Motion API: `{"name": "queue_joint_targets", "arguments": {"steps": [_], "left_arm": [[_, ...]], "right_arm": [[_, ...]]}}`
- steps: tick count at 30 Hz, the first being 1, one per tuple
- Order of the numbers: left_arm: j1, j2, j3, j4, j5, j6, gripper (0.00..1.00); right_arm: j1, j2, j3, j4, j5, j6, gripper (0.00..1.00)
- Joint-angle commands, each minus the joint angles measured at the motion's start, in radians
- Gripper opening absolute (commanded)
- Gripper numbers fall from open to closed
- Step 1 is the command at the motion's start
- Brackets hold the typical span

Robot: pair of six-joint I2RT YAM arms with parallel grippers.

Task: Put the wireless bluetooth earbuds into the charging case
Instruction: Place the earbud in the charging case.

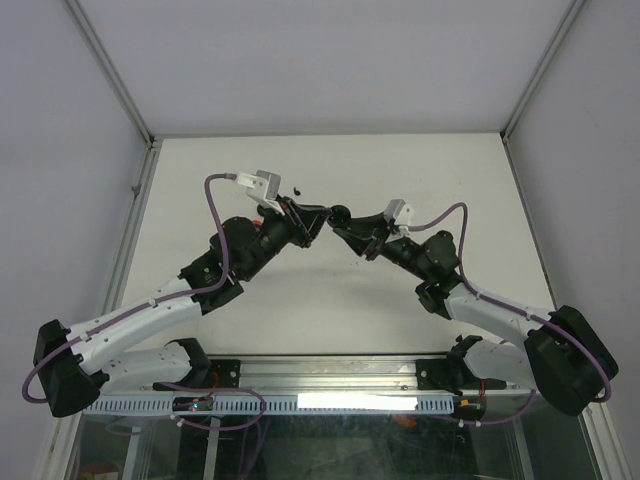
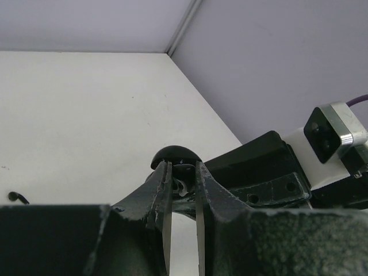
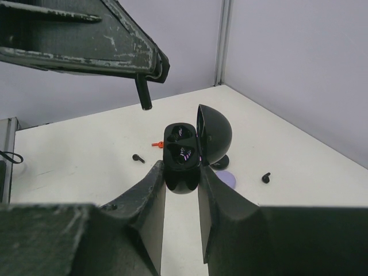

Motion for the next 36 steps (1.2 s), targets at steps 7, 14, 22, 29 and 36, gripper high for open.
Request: {"name": "queue_joint_targets", "arguments": {"steps": [7, 14, 22, 29, 36], "left_arm": [[-0.070, 0.065, 0.036, 0.089, -0.098, 0.115, 0.06], [-0.093, 0.079, 0.043, 0.091, -0.130, 0.141, 0.06], [-0.097, 0.037, 0.044, 0.107, -0.143, 0.144, 0.06], [-0.097, 0.028, 0.053, 0.114, -0.147, 0.152, 0.06], [-0.097, 0.051, 0.056, 0.113, -0.152, 0.155, 0.07]], "right_arm": [[0.006, -0.026, 0.010, 0.061, 0.025, -0.027, 0.00], [0.006, -0.040, 0.009, 0.051, 0.018, -0.027, 0.00], [0.005, -0.041, 0.008, 0.040, 0.011, -0.030, 0.00], [0.005, -0.037, 0.008, 0.035, 0.006, -0.031, 0.00], [0.005, -0.036, 0.011, 0.034, 0.000, -0.031, 0.00]]}}
